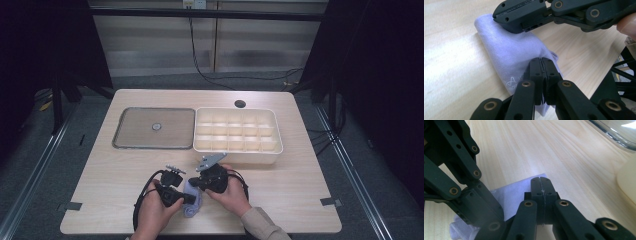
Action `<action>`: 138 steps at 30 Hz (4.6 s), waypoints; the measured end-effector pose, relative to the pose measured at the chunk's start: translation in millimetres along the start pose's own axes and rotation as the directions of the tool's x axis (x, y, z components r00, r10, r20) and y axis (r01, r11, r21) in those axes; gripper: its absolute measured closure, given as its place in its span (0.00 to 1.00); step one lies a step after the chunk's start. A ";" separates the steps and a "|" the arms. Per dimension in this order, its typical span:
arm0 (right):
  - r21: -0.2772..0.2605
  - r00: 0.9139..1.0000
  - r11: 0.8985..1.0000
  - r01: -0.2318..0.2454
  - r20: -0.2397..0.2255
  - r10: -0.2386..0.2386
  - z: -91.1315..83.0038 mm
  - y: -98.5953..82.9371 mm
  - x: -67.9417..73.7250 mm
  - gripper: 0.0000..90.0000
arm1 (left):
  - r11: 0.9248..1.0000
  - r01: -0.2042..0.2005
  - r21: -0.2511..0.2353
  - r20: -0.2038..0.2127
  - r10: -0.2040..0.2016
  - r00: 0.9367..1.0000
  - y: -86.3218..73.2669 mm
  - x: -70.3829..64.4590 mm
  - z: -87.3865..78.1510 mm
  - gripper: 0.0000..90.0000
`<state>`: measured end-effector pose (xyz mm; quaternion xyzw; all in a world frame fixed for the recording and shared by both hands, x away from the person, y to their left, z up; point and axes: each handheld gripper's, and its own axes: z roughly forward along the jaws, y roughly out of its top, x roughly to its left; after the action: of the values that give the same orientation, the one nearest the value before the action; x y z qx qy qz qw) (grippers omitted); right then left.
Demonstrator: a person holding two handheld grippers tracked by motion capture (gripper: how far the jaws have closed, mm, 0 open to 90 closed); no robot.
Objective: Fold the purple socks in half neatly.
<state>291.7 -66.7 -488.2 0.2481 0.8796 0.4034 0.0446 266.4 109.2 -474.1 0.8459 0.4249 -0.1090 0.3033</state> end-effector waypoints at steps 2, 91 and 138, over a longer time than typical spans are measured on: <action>-0.002 1.000 1.000 -0.008 0.007 0.008 -1.6 -1.1 -2.4 1.00 | 1.000 -0.008 -0.008 -0.011 0.008 1.000 1.9 -1.6 2.0 0.98; 0.117 0.885 0.881 -0.459 -0.027 0.465 -46.2 -6.6 -25.3 0.48 | 0.949 -0.258 -0.179 -0.256 0.208 0.944 -21.1 57.5 -16.3 0.29; 0.182 0.829 0.824 -0.536 -0.073 0.555 -15.7 -14.6 -19.8 0.53 | 0.896 -0.383 -0.225 -0.314 0.305 0.899 -34.3 55.8 -7.1 0.20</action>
<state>298.7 -94.8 -490.7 0.4670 0.8011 0.3448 -0.1461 273.3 165.6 -507.5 0.8632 0.3155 0.1248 0.3739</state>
